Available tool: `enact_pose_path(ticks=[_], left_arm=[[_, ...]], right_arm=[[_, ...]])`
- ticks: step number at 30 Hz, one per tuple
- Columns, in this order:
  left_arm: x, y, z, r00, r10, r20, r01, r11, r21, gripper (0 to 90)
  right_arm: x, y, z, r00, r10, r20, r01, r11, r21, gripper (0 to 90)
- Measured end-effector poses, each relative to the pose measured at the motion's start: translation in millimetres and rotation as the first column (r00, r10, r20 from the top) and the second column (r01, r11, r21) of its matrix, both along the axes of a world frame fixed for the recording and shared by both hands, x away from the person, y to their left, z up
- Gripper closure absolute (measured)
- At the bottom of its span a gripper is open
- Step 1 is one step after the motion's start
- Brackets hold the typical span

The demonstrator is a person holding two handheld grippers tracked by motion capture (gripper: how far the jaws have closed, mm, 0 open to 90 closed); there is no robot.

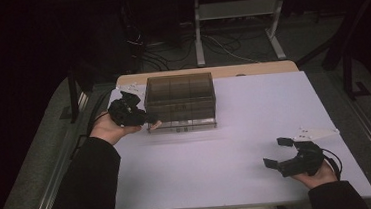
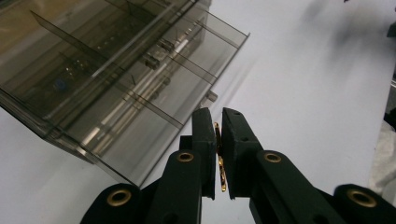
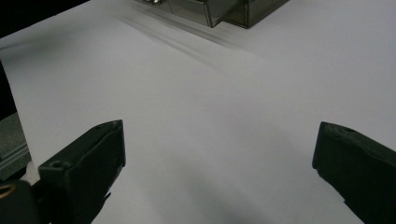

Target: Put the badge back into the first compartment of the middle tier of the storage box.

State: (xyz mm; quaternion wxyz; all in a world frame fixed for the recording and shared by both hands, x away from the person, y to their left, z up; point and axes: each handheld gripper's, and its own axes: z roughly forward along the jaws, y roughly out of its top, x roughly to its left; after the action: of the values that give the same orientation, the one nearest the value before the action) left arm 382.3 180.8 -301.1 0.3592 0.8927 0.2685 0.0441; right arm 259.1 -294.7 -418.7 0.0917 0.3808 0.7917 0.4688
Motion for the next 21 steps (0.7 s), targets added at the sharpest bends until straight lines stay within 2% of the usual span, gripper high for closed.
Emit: enact_pose_path(ticks=[9,21], left_arm=[[15.2,2.8,-9.4,0.9992,0.04,0.003,-0.04,0.9988,-0.028,83.7],[31.8,3.5,-26.2,0.9971,0.075,-0.009,-0.075,0.9968,-0.028,83.7]], right_arm=[[-0.1,-1.3,-0.2,1.0,0.0,-0.002,0.0,1.0,-0.002,2.1],[-0.1,-2.5,-2.1,1.0,0.001,-0.005,-0.001,1.0,-0.013,2.1]])
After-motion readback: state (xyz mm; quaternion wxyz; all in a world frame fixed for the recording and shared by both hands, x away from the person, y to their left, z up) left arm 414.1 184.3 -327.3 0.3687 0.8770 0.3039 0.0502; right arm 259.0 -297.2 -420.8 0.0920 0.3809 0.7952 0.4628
